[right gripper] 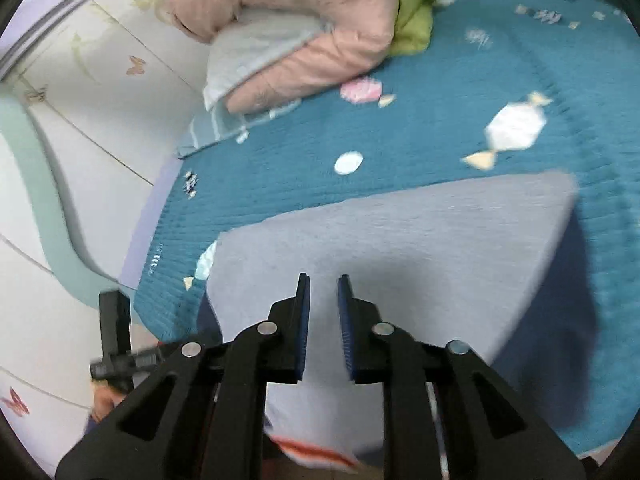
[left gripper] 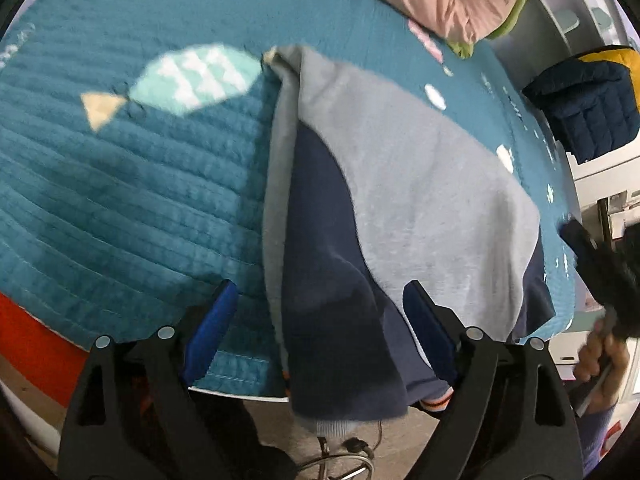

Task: Fold large clothes

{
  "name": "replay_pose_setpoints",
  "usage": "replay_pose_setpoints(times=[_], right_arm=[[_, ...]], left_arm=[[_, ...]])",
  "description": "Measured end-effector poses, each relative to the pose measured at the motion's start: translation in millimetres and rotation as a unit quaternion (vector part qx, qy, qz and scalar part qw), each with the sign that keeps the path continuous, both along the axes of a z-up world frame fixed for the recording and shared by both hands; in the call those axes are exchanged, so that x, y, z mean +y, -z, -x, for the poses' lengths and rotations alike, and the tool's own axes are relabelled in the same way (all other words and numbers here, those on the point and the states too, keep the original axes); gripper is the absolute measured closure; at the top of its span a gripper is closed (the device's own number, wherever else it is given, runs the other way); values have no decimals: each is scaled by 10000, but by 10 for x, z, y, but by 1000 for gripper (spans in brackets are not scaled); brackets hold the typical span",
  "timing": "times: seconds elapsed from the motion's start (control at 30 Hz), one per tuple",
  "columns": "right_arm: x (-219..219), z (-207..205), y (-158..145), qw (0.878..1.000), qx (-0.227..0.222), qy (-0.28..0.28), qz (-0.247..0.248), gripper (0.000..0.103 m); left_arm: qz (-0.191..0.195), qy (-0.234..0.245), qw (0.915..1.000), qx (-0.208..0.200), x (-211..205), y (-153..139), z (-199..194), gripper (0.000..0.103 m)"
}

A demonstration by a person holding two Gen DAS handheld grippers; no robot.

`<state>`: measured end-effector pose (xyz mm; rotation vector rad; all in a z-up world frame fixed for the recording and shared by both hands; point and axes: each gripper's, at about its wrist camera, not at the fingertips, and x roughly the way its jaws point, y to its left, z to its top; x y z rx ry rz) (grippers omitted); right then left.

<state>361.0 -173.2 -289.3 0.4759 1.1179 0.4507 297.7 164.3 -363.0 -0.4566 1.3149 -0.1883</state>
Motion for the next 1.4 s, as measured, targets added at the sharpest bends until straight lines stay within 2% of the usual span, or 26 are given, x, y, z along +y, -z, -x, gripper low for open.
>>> replay_pose_setpoints(times=[0.07,0.17,0.23,0.27,0.37,0.43,0.57,0.7,0.8,1.03,1.17,1.23,1.3,1.4], right_arm=[[92,-172,160,9997,178,70,126,96],[179,-376,453,9981,585,136,142,99],[207,-421,667,9958,810,115,414,103],[199,-410,742,9958,821,109,392,103],[136,-382,734,9955,911,126,224,103],[131,-278,682,9949,979,2,223,103],[142,194,560,9936,1029,-234,397,103],[106,607,614,9907,1342,-186,123,103],[77,860,675,9930,1183,-17,-8,103],[152,936,614,9934,1144,62,40,103],[151,892,677,9941,1078,94,-110,103],[132,905,646,9947,1019,76,-143,103],[101,960,570,9959,893,64,-143,100],[176,1036,398,9983,573,-64,9,95]], left_arm=[[-125,6,9999,-38,-39,83,-6,14],[-243,78,9996,-132,-94,94,-24,12],[-249,44,9996,-115,-108,121,-50,10],[-237,14,9996,-121,-109,132,-57,10],[-305,6,9994,-169,-180,153,-82,9],[-384,31,9991,-187,-209,161,-80,9],[-458,29,9988,-188,-254,168,-94,8],[-364,-42,9992,-182,-236,167,-93,8],[-302,-94,9994,-154,-216,156,-65,8],[49,-285,9995,-108,-154,135,21,8],[-7,-210,9998,-40,-207,136,42,10],[-54,-192,9998,36,-237,114,55,23],[188,-188,9996,115,-241,100,88,26],[220,-158,9992,285,-275,133,213,31]])
